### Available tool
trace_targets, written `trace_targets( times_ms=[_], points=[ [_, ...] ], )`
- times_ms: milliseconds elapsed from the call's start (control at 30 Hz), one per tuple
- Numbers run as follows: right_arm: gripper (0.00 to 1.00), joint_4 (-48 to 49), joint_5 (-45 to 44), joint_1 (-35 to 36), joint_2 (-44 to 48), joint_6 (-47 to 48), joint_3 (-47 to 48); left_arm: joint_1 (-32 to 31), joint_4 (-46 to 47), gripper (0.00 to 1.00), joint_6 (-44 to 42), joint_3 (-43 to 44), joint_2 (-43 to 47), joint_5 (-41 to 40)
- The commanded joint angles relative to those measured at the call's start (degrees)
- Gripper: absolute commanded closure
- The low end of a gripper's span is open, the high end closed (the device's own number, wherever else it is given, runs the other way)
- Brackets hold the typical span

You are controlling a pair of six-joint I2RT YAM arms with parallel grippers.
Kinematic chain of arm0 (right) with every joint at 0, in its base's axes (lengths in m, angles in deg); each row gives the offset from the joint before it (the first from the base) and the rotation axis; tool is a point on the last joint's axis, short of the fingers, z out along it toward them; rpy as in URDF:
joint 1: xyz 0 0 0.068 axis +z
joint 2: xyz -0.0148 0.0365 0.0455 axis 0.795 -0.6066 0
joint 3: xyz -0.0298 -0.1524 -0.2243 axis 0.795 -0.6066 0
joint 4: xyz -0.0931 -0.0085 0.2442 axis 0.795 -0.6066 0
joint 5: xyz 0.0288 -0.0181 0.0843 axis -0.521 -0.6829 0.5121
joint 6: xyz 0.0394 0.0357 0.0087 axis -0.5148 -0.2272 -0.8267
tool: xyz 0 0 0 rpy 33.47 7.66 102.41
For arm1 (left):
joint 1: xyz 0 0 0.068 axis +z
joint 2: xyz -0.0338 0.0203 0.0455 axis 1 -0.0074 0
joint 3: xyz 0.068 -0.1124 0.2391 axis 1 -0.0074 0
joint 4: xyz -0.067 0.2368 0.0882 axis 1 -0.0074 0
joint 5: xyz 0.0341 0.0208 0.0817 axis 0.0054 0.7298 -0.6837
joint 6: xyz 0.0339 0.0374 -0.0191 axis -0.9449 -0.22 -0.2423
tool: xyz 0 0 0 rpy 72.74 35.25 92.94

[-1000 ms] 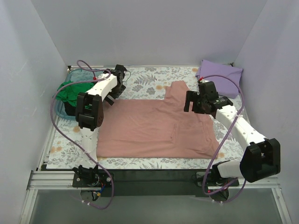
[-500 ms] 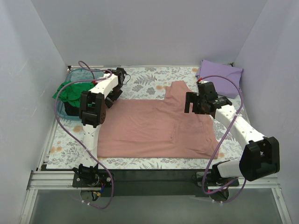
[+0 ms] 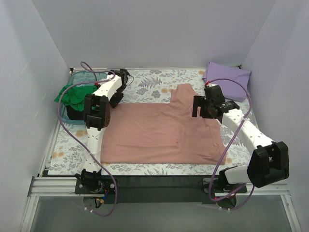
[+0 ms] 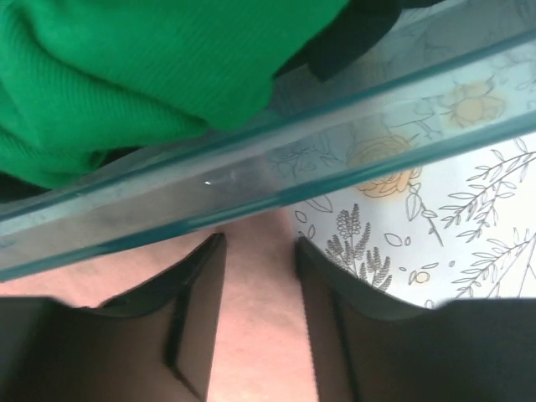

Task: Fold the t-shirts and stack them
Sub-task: Fold the tshirt

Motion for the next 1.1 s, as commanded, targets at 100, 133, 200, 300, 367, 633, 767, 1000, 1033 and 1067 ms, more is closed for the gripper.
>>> trace_targets(
  times_ms=[100, 133, 200, 300, 367, 633, 767, 1000, 1033, 1067],
  points=[
    [0.02, 5.26, -3.63, -0.28, -5.96, 2.24, 8.45, 0.4, -1.86, 0.86, 9.43, -5.6, 0.81, 1.15],
    [0.01, 5.98, -3.98, -0.28, -7.37, 3.46, 9.95, 0.4, -1.94, 0.91, 9.69, -6.48, 0.98, 1.33],
    [0.02, 7.21, -4.24, -0.28, -12.72, 4.52, 16.07, 0.4, -2.03, 1.0, 9.69, -7.01, 1.42, 1.68],
    [0.04, 6.26, -2.67, -0.28, -21.51, 5.76, 25.04, 0.4, -2.03, 1.0, 9.43, -7.89, 2.47, 1.42],
    [0.05, 5.98, -0.03, -0.28, -26.6, 6.54, 28.23, 0.4, -1.86, 1.0, 9.6, -9.03, 3.35, 0.98],
    [0.06, 5.46, -3.27, -0.28, -45.42, 7.61, 49.23, 0.49, 1.66, 1.0, 7.41, -11.67, 7.22, 1.33],
    [0.06, 5.46, -3.71, -0.28, -53.59, 6.99, 57.06, 0.4, 2.8, 1.0, 6.62, -11.67, 7.14, 2.47],
    [0.17, 6.68, -1.79, -0.2, -63.19, 6.02, 68.4, 0.4, 4.03, 1.0, 6.26, -12.46, 7.23, 3.26],
    [0.19, 6.69, -1.26, -0.2, -64.41, 6.02, 68.59, 0.4, 4.29, 1.0, 6.0, -12.38, 7.23, 3.35],
    [0.25, 6.86, -0.73, -0.2, -64.86, 6.02, 68.68, 0.49, 4.38, 1.0, 5.74, -12.03, 6.96, 3.44]
  ],
)
